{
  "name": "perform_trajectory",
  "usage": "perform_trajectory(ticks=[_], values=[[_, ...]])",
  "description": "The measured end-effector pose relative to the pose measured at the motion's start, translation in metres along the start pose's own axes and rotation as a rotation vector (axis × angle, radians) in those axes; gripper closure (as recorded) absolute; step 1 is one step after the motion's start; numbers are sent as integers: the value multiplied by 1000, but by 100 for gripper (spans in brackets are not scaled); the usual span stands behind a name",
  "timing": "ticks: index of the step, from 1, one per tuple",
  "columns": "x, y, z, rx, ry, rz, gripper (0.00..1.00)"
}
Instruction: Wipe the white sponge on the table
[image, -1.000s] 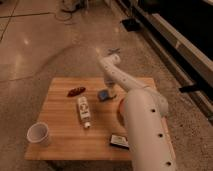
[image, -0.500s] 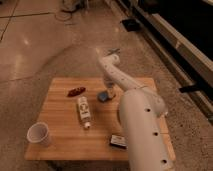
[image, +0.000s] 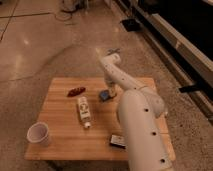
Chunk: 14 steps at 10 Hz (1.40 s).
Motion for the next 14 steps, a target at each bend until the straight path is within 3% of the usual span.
perform_trajectory(ticks=[4,7,9,11,14], values=[[59,20,3,1,52,29,100],[73,68,-5,-35,53,-24,100],[53,91,-16,-38,32,-83,100],[16,116,-26,-40,11,-173,100],[-36,130,-27,-21,-2,-277,100]])
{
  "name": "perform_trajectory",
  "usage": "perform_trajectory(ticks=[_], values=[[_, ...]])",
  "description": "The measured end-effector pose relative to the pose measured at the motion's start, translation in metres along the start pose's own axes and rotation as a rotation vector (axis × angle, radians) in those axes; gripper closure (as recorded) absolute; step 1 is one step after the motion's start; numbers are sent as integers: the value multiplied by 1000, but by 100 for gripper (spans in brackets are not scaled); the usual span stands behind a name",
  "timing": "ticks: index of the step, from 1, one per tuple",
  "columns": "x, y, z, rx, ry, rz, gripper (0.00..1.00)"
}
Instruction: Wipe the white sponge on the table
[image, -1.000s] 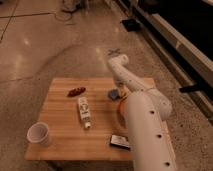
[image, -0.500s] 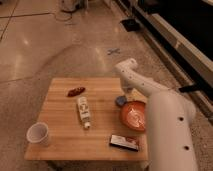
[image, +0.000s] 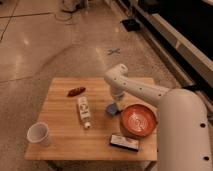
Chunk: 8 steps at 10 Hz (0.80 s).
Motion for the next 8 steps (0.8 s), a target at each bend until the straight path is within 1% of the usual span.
perform_trajectory(ticks=[1,3,6,8], values=[[-13,-4,1,11,-1,-18,100],[-38,-21,2,36,-4,-43,100],[-49,-48,-5,79,-1,-48,100],[-49,-64,-5,93,11,-43,100]])
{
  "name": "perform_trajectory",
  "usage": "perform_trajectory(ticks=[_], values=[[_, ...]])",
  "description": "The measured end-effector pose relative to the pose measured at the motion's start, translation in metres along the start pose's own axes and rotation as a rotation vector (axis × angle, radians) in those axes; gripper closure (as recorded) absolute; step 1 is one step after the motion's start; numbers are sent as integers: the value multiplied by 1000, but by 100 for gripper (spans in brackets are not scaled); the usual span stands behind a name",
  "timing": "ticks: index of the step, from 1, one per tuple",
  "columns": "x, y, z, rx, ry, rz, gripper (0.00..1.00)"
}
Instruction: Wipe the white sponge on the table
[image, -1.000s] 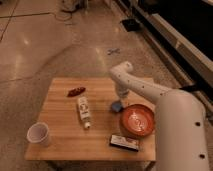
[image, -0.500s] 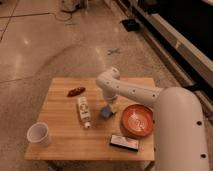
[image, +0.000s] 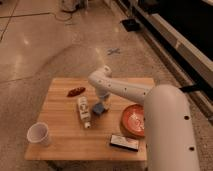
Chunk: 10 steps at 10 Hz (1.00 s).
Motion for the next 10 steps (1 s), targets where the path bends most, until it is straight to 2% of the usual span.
perform_trajectory(ticks=[4,6,8,10], values=[[22,-37,15,0,83,49,100],[33,-52,18,3,111,82,100],[55,-65,17,8,140,130,100],[88,-69,17,6,175,178,100]])
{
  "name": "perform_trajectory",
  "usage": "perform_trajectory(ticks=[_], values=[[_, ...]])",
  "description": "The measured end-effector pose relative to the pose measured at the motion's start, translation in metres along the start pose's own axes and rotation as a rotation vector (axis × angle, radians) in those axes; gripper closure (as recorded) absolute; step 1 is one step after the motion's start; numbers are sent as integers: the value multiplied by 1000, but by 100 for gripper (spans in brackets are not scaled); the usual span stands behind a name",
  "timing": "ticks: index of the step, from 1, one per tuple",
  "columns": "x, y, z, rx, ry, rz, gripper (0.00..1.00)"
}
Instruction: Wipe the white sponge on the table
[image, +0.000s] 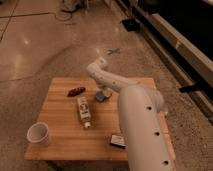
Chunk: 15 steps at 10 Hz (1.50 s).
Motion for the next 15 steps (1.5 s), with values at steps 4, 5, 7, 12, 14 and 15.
perform_trajectory(ticks=[4,5,7,12,14,15], values=[[68,8,23,-36,77,55,100],[82,14,28,-46,88,60,100],[100,29,33,-66,83,56,100],[78,84,6,-110,-90,-37,100],[57,97,-7,-107,-148,-92,100],[42,102,-11,-106,-181,-117,100]])
